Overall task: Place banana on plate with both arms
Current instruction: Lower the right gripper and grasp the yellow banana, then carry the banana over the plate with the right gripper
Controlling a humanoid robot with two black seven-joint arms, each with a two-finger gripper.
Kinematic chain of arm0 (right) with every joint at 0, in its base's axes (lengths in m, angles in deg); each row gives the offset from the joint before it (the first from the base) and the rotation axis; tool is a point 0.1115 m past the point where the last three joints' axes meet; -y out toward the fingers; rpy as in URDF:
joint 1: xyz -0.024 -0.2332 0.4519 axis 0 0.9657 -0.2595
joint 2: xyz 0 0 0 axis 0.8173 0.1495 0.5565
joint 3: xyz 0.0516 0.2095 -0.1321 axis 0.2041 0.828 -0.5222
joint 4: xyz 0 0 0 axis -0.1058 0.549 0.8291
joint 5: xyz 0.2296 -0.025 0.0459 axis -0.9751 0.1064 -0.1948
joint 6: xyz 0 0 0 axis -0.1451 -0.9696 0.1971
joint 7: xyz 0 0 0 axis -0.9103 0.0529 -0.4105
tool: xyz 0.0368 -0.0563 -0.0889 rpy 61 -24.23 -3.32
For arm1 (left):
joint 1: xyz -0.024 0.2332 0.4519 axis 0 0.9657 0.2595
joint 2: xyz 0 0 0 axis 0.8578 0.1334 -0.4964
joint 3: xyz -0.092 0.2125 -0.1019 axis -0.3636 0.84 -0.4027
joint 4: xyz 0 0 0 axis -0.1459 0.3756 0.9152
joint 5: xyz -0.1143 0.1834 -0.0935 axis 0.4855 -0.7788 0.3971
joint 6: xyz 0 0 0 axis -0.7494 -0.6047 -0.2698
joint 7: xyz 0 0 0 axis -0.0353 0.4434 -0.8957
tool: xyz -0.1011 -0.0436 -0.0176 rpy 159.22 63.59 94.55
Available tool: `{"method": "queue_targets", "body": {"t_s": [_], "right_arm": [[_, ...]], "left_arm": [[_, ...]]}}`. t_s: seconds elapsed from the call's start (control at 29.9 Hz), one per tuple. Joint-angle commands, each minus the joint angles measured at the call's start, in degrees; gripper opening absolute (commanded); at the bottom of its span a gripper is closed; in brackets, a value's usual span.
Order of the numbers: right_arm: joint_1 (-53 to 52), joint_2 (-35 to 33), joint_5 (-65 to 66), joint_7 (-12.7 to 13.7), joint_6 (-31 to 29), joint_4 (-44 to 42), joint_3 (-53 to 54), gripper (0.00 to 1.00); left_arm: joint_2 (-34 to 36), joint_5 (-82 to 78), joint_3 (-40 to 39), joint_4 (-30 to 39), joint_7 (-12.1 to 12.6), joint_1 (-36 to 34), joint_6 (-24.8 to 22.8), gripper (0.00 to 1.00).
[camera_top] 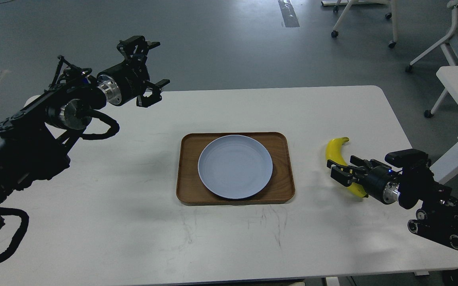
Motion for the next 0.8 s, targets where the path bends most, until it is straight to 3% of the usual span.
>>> {"method": "queue_targets", "body": {"t_s": [0.0, 0.17, 0.33, 0.57, 0.7, 0.77], "right_arm": [[-0.4, 2.5, 0.1, 0.0, 0.0, -0.9, -1.7, 0.56], [-1.2, 3.4, 0.2, -0.2, 0.8, -1.6, -2.4, 0.33], [-1.2, 3.4, 0.1, -0.4, 3.6, -1.6, -2.4, 0.23], [-4.9, 3.1, -0.4, -3.0, 6.3, -1.2, -2.0, 0.21], [-9.5, 4.1, -0.4, -9.3, 5.5, 0.2, -2.9, 0.21], [-10.6, 4.7, 0.1, -11.1, 5.2, 0.8, -3.8, 0.22]], "left_arm": [[0.2, -0.3, 0.2, -0.1, -0.7, 0.5, 0.1, 0.98], [0.3, -2.6, 0.2, -0.1, -0.8, 0.5, 0.1, 0.98], [0.2, -2.6, 0.2, -0.1, -0.8, 0.5, 0.1, 0.98], [-0.4, -2.6, 0.2, 0.0, -1.5, 0.5, 0.2, 0.98], [-0.4, -2.6, 0.2, 0.0, -1.5, 0.5, 0.2, 0.98], [-0.4, -2.6, 0.2, -0.1, -1.5, 0.5, 0.2, 0.98]]}}
